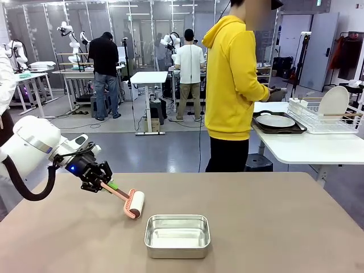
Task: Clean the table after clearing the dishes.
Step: When the right (or left) Handle tray is removed, use the right hand (or left hand) to clean the right (or left) side of the table with the Lint Roller.
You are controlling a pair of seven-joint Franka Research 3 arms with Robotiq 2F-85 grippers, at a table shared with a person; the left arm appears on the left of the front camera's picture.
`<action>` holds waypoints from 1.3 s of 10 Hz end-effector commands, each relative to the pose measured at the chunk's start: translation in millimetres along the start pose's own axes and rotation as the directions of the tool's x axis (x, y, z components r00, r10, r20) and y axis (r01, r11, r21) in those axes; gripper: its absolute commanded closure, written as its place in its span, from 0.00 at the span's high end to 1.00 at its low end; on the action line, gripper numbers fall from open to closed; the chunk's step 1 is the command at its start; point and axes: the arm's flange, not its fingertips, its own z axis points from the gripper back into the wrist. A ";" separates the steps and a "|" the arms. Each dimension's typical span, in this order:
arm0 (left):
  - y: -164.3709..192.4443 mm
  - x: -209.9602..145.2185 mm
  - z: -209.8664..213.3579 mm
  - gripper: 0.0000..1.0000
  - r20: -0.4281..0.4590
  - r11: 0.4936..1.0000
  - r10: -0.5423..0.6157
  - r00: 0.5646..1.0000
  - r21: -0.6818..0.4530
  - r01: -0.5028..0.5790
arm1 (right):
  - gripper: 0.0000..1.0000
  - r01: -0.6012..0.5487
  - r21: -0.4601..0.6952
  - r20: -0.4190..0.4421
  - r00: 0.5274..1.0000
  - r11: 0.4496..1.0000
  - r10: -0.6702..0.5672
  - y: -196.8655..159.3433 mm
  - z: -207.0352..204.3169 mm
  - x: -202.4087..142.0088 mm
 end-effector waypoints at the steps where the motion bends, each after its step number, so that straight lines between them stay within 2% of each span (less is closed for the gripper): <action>1: 27.5 -8.1 6.1 0.22 -0.011 0.999 -0.033 0.999 0.012 0.033 | 1.00 -0.010 0.002 0.003 1.000 1.000 0.010 3.3 -0.8 -1.6; 3: 42.7 -13.8 20.9 0.22 0.004 0.996 -0.084 0.996 0.005 0.084 | 1.00 -0.010 0.002 0.003 1.000 1.000 0.010 3.3 -0.8 -1.6; 7: 91.6 -32.4 57.7 0.22 0.099 0.988 -0.151 0.984 -0.018 0.154 | 1.00 -0.010 0.002 0.003 1.000 1.000 0.010 3.3 -0.8 -1.6; 11: 135.9 -44.1 97.0 0.22 0.155 0.994 -0.099 0.983 -0.035 0.106 | 1.00 -0.010 0.002 0.003 1.000 1.000 0.010 3.3 -0.8 -1.6; 13: 156.9 -44.4 117.0 0.22 0.176 0.999 -0.038 0.984 -0.016 0.042 | 1.00 -0.010 0.002 0.003 1.000 1.000 0.010 3.3 -0.8 -1.6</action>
